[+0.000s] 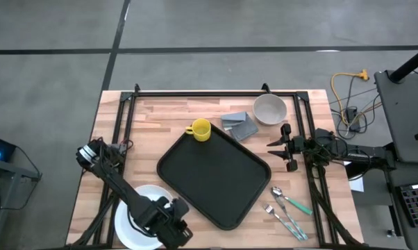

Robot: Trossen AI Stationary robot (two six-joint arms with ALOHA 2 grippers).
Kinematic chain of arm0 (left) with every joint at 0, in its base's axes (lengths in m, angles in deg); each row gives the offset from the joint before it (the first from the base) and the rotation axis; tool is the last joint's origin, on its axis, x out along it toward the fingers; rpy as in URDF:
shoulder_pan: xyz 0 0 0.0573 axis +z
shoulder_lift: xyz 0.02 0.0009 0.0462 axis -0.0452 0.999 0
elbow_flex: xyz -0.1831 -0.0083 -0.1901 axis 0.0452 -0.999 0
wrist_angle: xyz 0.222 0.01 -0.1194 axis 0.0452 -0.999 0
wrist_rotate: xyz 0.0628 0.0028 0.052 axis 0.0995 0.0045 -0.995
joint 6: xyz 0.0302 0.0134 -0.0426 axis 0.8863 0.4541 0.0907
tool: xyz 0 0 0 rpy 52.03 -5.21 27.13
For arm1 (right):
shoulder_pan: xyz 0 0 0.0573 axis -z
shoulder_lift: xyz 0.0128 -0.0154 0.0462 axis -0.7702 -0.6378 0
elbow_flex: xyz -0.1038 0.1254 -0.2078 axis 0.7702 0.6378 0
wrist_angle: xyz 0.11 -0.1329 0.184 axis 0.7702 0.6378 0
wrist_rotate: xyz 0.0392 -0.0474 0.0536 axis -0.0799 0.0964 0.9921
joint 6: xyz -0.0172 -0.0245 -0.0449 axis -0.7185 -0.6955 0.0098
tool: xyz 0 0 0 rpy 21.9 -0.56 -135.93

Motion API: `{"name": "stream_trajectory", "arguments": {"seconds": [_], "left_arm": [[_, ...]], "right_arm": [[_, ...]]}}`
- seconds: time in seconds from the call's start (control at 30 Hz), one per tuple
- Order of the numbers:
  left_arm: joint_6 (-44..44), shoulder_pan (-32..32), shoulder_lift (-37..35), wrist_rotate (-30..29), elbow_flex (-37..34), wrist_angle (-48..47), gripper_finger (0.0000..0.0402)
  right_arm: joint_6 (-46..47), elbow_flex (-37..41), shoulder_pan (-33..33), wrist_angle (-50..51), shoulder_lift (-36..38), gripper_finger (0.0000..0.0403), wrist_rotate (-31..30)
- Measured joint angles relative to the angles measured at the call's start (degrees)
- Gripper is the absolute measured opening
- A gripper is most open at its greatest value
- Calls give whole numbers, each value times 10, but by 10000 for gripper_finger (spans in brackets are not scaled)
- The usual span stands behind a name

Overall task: Set up tray
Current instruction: Put the white plate at the bottom of the yellow mug on the black serving tray

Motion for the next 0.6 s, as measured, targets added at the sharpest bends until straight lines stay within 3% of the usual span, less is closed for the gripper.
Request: {"name": "stream_trajectory", "arguments": {"seconds": [0.27, 0.6], "left_arm": [[0, 0, 10, 1, 0, 11, 125], [24, -1, 27, 0, 0, 100, 125]], "right_arm": [[0, 0, 0, 0, 0, 107, 0], [0, 0, 0, 0, 0, 107, 0]]}}
